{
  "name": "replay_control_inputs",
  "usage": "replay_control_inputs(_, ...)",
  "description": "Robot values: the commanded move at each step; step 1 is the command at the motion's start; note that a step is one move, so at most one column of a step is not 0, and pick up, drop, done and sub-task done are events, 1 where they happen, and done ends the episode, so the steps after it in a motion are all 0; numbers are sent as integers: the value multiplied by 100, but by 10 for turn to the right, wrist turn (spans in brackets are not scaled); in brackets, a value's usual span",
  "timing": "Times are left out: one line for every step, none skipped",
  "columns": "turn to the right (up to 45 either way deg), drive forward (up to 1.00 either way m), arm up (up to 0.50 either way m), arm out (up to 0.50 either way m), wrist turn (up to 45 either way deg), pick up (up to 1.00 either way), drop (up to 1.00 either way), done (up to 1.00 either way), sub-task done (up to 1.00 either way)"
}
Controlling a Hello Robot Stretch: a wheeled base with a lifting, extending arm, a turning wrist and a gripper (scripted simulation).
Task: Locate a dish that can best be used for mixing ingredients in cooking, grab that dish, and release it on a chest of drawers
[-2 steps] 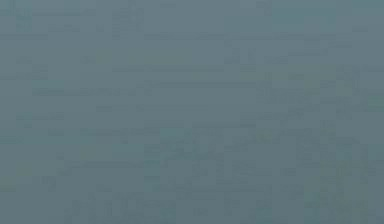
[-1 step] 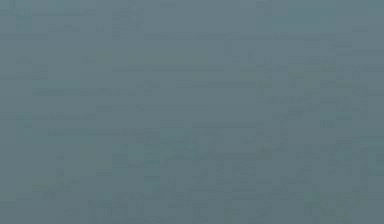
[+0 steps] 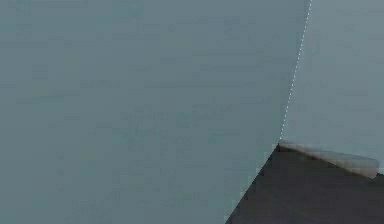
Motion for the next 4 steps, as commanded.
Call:
replay_control_inputs(450,0,0,0,0,0,0,0,0)
replay_control_inputs(270,0,0,0,0,0,0,0,0)
replay_control_inputs(0,35,0,0,0,0,0,0,0)
replay_control_inputs(-450,0,0,0,0,0,0,0,0)
